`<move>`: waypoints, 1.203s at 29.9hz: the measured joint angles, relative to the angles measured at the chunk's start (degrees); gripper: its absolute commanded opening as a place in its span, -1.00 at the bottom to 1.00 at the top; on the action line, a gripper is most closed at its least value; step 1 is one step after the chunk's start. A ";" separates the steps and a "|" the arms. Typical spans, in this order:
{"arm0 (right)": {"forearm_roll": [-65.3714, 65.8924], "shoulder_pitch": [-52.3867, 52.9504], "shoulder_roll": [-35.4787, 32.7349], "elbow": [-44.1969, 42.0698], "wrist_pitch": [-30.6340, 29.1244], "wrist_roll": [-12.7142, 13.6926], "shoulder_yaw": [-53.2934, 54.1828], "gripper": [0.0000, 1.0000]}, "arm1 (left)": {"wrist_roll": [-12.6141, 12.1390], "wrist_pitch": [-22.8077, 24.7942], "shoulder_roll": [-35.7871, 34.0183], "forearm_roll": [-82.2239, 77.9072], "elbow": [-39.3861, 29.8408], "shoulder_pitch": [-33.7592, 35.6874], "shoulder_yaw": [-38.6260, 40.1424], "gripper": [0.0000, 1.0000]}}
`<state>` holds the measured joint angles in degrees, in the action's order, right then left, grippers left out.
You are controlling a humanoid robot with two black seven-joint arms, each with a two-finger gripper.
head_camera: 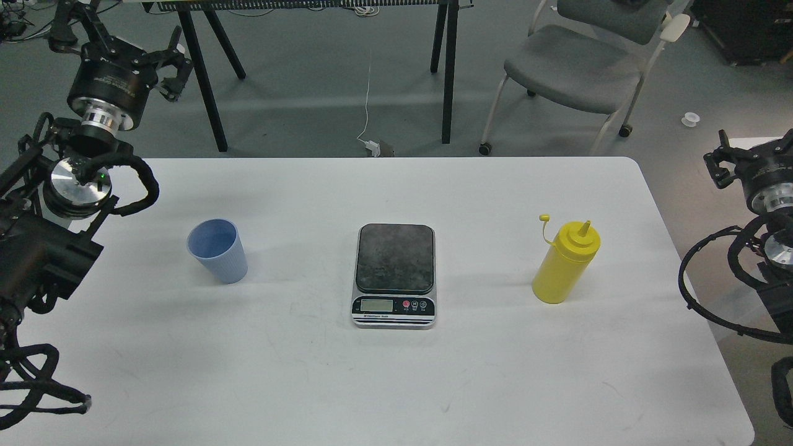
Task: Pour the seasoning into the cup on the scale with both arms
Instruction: 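Move the left gripper down toward the light blue cup, then grasp the light blue cup with the left gripper and lift it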
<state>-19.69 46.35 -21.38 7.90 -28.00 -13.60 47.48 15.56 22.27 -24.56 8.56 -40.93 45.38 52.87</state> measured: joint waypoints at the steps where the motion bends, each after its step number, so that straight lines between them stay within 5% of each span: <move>1: 0.00 -0.16 0.03 0.03 0.00 0.07 -0.06 1.00 | 0.00 -0.01 0.01 -0.02 -0.01 -0.10 -0.05 0.99; 9: 0.00 -1.14 0.84 0.11 0.00 0.14 -2.11 1.00 | -0.11 -0.46 -0.76 -1.85 -0.40 -1.59 -3.52 0.99; 13: -0.04 -1.14 0.83 0.14 0.00 0.08 -2.17 1.00 | -0.02 0.26 -6.63 -8.51 -5.31 -2.73 -10.00 0.98; 21: -0.15 -2.90 0.54 0.28 0.00 -0.26 -1.31 0.99 | 3.50 -3.18 -20.74 -44.30 -17.49 -3.95 -16.64 0.97; 27: -0.26 -3.97 0.54 0.27 0.00 -0.46 -0.63 1.00 | 6.63 -6.41 -24.40 -76.63 -18.09 -3.98 -18.32 0.94; 36: -0.27 -4.07 0.16 0.28 0.00 -0.47 -0.54 0.99 | 6.92 -13.60 -24.84 -107.12 -15.47 -3.93 -26.56 0.74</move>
<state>-19.96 42.28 -21.23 8.18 -28.00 -14.06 46.94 22.48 8.67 -49.40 -98.56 -56.40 41.45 26.31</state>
